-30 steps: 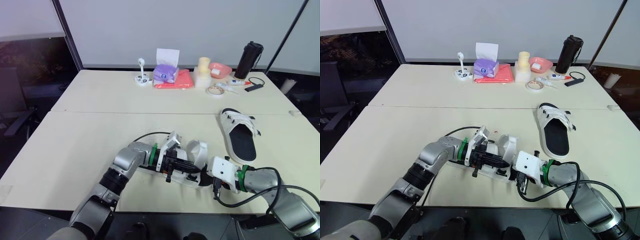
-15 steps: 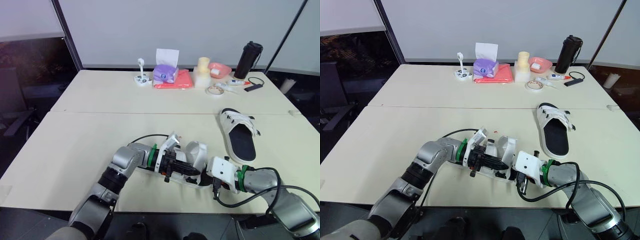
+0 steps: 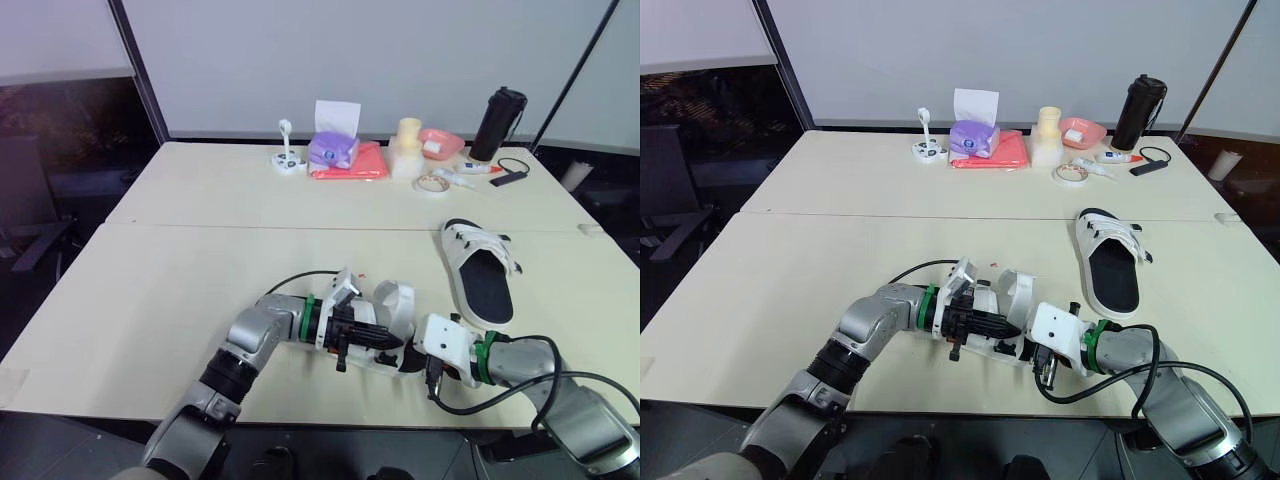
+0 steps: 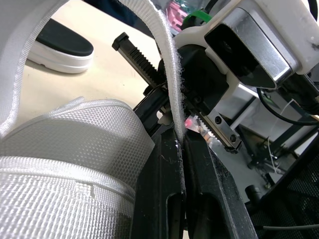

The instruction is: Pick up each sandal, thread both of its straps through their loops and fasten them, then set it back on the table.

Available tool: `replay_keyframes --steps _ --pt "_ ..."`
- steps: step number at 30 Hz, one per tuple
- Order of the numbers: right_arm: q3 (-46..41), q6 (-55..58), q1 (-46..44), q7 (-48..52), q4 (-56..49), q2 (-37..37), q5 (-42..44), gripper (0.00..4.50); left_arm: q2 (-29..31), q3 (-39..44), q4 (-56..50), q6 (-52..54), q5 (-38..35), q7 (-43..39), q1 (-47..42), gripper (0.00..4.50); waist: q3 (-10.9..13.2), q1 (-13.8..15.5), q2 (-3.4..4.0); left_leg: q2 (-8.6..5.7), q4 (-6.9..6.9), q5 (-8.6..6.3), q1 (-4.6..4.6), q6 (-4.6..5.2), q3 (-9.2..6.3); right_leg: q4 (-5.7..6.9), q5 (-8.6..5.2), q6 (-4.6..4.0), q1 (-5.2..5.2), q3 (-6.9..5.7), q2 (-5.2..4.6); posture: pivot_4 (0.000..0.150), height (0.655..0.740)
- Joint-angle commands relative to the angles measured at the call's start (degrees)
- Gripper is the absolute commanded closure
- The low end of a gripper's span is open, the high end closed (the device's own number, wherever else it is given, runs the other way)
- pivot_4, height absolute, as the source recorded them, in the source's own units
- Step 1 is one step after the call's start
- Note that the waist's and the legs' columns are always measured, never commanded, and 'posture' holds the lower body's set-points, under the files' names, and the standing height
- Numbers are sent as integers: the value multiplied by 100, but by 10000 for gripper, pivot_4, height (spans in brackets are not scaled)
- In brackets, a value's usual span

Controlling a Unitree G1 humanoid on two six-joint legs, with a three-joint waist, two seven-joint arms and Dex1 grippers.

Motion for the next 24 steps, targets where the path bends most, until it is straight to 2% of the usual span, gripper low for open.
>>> replay_keyframes --steps 1,6,15,24 --pt "423 313 344 178 310 -50 -95 45000 -11 -438 -81 30 110 -175 189 44523 0 -2 0 0 0 0 0 0 0 0 0 0 0 0 0 1500 7400" --pt "420 294 342 173 348 -51 -101 45000 151 -577 -56 -442 324 -357 293 44523 -1 -7 1 0 0 -1 0 1 0 0 0 0 0 0 0 1500 7400" --pt "439 298 298 176 374 -28 -100 45000 71 -559 457 -1864 851 -140 393 44523 -2 -3 -2 1 -1 -1 0 0 -1 -3 -2 -3 1 0 -1 1500 7400" --pt "433 286 290 181 400 -34 -105 45000 27 -525 808 -2626 979 -232 496 44523 -6 7 -5 1 -1 -1 2 0 -2 -4 -2 -4 3 0 -1 1500 7400"
